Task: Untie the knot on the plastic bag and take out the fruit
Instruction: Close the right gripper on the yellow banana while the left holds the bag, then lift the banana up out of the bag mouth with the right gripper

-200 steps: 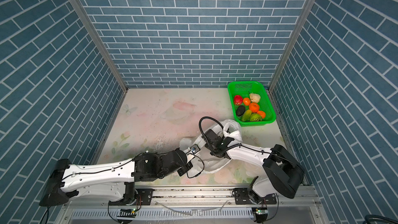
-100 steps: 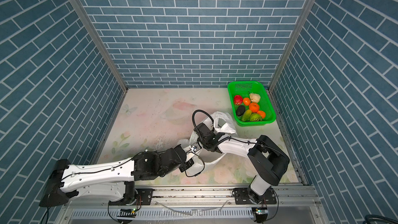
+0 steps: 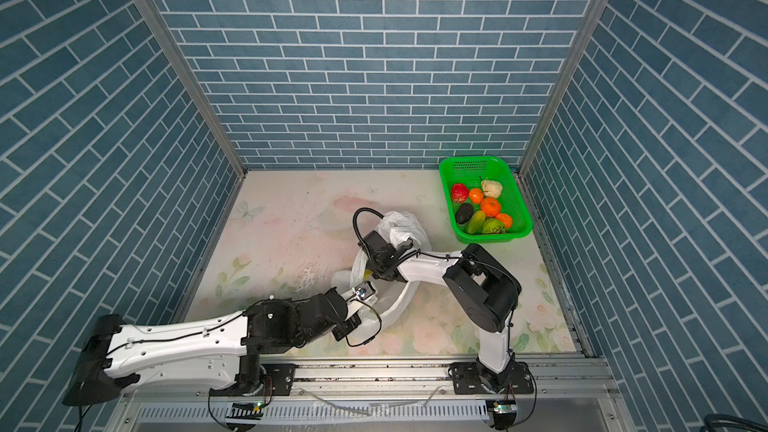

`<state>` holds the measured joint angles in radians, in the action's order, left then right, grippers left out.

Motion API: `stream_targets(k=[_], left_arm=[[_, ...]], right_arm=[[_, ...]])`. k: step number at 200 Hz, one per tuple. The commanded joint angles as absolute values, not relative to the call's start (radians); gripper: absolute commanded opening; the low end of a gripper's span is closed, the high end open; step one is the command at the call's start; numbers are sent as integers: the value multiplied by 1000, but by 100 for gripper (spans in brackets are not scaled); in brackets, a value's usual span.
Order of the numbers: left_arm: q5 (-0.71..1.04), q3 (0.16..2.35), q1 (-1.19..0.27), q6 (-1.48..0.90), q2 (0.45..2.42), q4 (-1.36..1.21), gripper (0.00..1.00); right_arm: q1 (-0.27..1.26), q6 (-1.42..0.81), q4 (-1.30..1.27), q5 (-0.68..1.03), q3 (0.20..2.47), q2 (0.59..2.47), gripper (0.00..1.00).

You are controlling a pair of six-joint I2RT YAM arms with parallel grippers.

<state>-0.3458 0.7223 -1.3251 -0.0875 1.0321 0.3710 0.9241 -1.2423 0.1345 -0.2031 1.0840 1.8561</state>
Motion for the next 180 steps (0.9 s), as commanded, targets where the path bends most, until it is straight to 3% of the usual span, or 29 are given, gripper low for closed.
stream_targets(k=[1,60,80,144,180], left_arm=[[-326,703,-1320,-117,1014,408,0],[-296,706,-1320,-125,1074,356,0],[-296,701,-1321,-124,1068,359,0],[-313,681,-1319,-112,1020,387,0],[-295,679,-1320,-118,1043,358,0]], right_arm=[[917,-1279,241,-244,1040,1806,48],[904,-1287,288,-313,962,1651,20],[899,-1299,276,-316,933,1624,18],[902,-1320,99,-181,907,1656,52],[904,-1320,81,-146,952,1707,56]])
